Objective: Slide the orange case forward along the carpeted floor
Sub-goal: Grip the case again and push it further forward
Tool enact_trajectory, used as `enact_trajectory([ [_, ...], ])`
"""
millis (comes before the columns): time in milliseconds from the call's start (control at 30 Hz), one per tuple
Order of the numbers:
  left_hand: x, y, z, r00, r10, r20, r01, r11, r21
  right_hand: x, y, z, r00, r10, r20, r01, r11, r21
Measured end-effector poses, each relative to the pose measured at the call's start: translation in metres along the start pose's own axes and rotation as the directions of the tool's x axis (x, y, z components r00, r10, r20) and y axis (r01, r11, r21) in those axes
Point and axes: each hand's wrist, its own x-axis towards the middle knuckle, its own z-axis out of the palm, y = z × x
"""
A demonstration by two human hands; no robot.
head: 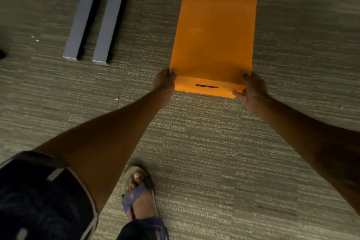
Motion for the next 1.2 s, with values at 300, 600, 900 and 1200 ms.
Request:
enact_trajectory([
  [300,0.029,0.0,-0.071,0.984,0.099,-0.151,-0.111,0.991,-0.072,-0.031,-0.016,0.079,0.995,-0.103,0.017,0.101,0.992,0.077],
  [600,0.109,-0.014,-0.173,0.969,0.079,-0.232,-0.088,0.996,-0.026,-0.035,-0.018,0.199,0.995,-0.066,0.081,0.054,0.988,0.142],
  [900,0.14,-0.028,-0.204,0.967,0.066,-0.247,-0.076,0.997,-0.033,-0.027,-0.016,0.251,0.993,-0.083,0.089,0.073,0.992,0.107],
  [1200,0.155,-0.03,-0.206,0.966,0.114,-0.231,-0.121,0.992,-0.019,-0.012,-0.014,0.263,0.981,-0.154,0.117,0.151,0.988,0.037],
])
